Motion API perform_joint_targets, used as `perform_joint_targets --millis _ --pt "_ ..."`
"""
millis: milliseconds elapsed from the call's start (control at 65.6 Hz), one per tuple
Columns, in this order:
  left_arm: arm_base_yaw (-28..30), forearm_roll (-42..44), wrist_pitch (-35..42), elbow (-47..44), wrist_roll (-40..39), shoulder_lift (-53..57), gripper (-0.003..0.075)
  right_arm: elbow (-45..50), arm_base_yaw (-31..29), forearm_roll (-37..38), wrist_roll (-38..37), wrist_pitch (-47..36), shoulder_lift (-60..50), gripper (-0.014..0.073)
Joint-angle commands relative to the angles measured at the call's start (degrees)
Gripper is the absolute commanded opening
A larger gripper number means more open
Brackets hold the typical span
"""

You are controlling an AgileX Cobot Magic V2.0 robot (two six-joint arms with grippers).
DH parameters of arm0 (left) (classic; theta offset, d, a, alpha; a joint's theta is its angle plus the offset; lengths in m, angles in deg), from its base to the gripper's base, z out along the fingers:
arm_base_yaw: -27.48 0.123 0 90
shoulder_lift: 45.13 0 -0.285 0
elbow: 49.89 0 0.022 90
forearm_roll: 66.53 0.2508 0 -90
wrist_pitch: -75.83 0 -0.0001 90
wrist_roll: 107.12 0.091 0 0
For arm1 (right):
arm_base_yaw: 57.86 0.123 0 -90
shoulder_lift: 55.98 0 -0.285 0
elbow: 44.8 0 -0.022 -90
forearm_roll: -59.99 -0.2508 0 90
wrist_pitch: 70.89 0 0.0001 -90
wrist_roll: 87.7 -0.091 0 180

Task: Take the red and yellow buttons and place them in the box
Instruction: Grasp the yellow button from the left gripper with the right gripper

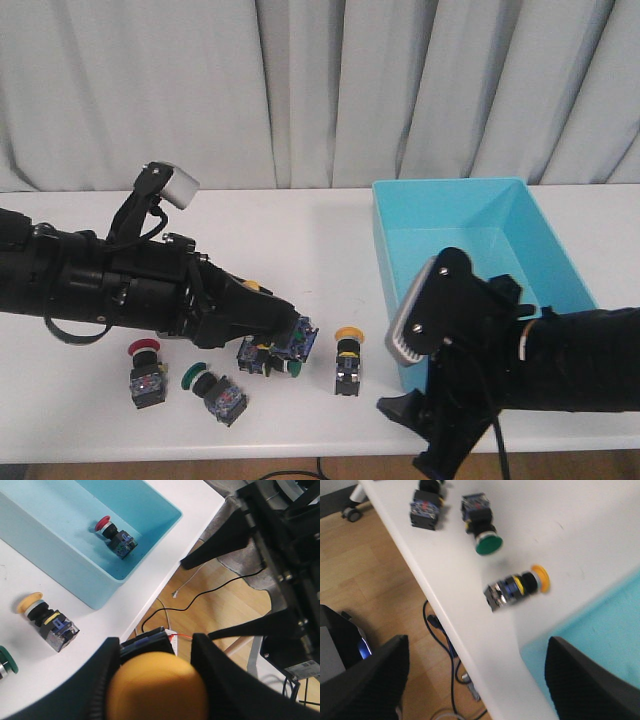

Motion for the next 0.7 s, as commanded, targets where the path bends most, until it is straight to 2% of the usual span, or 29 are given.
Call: perform_joint_targets --millis 0,152,305,457,686 --pt "-0.2 -4.2 -1.4 1.5 0.1 1.5 0.0104 -1.6 0.2 -9.5 11.6 -4.8 0.7 0.0555" --pt "-0.2 -5.7 -2.4 1.5 0.1 1.5 0.0104 -1.6 0.2 -25.9 29.5 -5.2 3.0 0.0555" --pt "-0.2 -7.1 -3.1 1.5 0.1 1.5 0.0104 -1.6 0.2 -37.8 40.1 -6.8 4.1 0.0555" --pt "-0.2 -7.1 -3.6 1.5 0.1 1.5 0.0104 -2.8 0.2 -41.2 45.1 -7.6 4.6 0.0555" --pt "-0.2 -9.3 -3.6 1.5 0.1 1.5 0.0104 -6.2 0.2 -41.0 45.4 -4.1 6.3 0.0554"
